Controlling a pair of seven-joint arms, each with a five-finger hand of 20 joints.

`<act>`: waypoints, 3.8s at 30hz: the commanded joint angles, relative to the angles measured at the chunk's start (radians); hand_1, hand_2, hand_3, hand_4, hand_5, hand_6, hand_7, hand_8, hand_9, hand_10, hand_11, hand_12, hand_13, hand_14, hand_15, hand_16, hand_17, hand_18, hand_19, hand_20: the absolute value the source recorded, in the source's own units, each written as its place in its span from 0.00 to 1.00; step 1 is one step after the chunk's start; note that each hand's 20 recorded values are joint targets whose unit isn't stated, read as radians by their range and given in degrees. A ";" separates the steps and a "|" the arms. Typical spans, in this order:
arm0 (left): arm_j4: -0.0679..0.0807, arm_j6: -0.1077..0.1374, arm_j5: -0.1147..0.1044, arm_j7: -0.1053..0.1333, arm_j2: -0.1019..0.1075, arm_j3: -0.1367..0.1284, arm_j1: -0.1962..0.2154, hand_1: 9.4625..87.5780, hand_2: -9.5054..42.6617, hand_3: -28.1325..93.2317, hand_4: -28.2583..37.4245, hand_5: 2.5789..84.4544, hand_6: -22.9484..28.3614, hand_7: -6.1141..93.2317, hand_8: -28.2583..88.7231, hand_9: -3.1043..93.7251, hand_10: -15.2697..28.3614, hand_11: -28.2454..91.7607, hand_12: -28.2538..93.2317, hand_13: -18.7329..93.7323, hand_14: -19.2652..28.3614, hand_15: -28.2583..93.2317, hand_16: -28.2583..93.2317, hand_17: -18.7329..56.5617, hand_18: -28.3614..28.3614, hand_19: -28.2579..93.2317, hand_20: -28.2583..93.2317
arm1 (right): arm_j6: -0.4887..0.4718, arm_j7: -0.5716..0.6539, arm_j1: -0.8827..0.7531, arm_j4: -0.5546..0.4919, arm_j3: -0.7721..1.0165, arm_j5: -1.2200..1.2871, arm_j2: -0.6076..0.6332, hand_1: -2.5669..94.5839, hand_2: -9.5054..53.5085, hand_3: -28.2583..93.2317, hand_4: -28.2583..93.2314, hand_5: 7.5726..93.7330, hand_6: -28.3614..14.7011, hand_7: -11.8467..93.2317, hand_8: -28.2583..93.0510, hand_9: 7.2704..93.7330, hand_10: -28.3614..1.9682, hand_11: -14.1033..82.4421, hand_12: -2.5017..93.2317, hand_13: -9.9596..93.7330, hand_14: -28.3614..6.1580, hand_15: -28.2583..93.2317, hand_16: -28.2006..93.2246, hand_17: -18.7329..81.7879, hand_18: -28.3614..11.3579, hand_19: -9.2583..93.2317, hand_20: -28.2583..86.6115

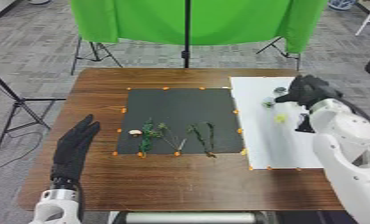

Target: Arrange flowers

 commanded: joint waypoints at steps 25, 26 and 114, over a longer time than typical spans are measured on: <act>-0.001 -0.014 0.004 -0.022 -0.018 0.016 0.019 0.15 0.04 0.80 0.06 0.50 0.53 0.10 0.19 0.49 0.61 0.31 0.34 0.44 0.67 0.30 0.23 0.28 0.66 0.24 0.35 | 0.272 -0.109 -0.078 0.187 -0.065 -0.135 -0.035 0.64 0.00 0.68 0.09 0.86 0.73 0.29 0.30 0.98 0.62 0.37 0.36 0.98 0.78 0.77 0.50 0.86 0.41 1.00 0.80; -0.003 -0.013 0.003 -0.022 -0.018 0.014 0.021 0.15 0.04 0.80 0.06 0.50 0.53 0.10 0.19 0.49 0.61 0.31 0.34 0.44 0.67 0.30 0.23 0.28 0.66 0.24 0.35 | 0.270 -0.108 -0.075 0.179 -0.062 -0.126 -0.030 0.64 0.00 0.68 0.09 0.87 0.73 0.29 0.30 0.98 0.62 0.37 0.36 0.98 0.78 0.77 0.50 0.86 0.41 1.00 0.80; 0.004 0.022 0.030 0.041 0.004 0.044 -0.004 0.16 0.01 0.80 0.10 0.46 0.49 0.12 0.19 0.43 0.58 0.30 0.35 0.41 0.65 0.29 0.24 0.29 0.67 0.24 0.36 | 0.026 -0.408 0.443 0.577 -0.492 -0.482 -0.674 0.54 0.00 0.74 0.09 0.70 0.67 0.27 0.27 0.91 0.57 0.39 0.35 0.96 0.77 0.77 0.51 0.84 0.42 1.00 0.80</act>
